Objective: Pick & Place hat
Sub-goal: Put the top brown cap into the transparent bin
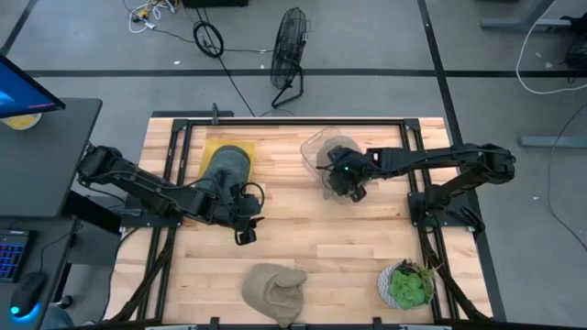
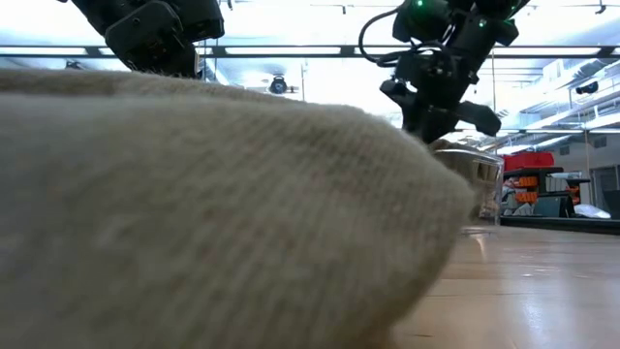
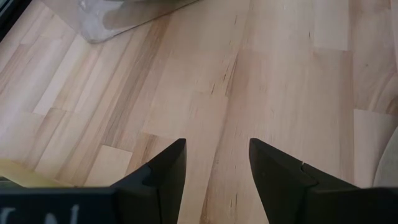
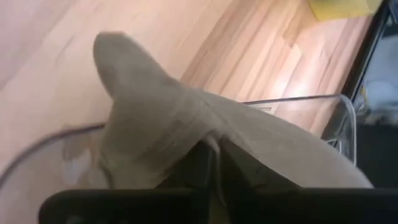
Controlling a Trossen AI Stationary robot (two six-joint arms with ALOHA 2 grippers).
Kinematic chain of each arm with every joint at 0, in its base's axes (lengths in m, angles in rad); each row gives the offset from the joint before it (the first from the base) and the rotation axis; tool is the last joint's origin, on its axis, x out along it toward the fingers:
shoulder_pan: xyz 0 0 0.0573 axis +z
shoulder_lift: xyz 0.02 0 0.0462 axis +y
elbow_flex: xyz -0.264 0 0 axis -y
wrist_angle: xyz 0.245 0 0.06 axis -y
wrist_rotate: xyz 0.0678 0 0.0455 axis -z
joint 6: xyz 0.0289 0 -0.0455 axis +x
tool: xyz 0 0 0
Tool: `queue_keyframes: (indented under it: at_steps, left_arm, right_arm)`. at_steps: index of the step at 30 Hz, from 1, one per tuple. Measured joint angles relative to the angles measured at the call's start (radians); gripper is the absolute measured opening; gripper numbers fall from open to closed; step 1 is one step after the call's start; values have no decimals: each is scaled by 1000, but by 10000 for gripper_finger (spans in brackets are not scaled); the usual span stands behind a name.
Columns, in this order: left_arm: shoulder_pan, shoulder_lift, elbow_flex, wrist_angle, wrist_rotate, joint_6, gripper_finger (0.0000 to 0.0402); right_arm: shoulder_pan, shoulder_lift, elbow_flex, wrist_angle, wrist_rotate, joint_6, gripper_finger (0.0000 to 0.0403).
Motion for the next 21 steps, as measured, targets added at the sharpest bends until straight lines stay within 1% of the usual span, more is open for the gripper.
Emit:
queue_keyframes:
  at_steps: [6, 10, 12, 14, 19, 21]
  left_arm:
    - [0, 0, 0, 0, 0, 1, 179]
    - [0, 0, 0, 0, 0, 0, 179]
    - [0, 0, 0, 0, 0, 0, 179]
    - [0, 0, 0, 0, 0, 0, 179]
    - [0, 0, 0, 0, 0, 0, 179]
    - [0, 0, 0, 0, 0, 0, 179]
  right_arm:
    - [0, 0, -1, 13, -5, 200, 68]
    - [0, 0, -1, 51, -92, 384, 91]
    - [4, -5, -1, 50, -101, 446, 102]
    - [9, -14, -1, 48, -73, 478, 112]
    - [40, -68, -1, 74, 61, 530, 129]
    - [57, -101, -1, 90, 70, 588, 132]
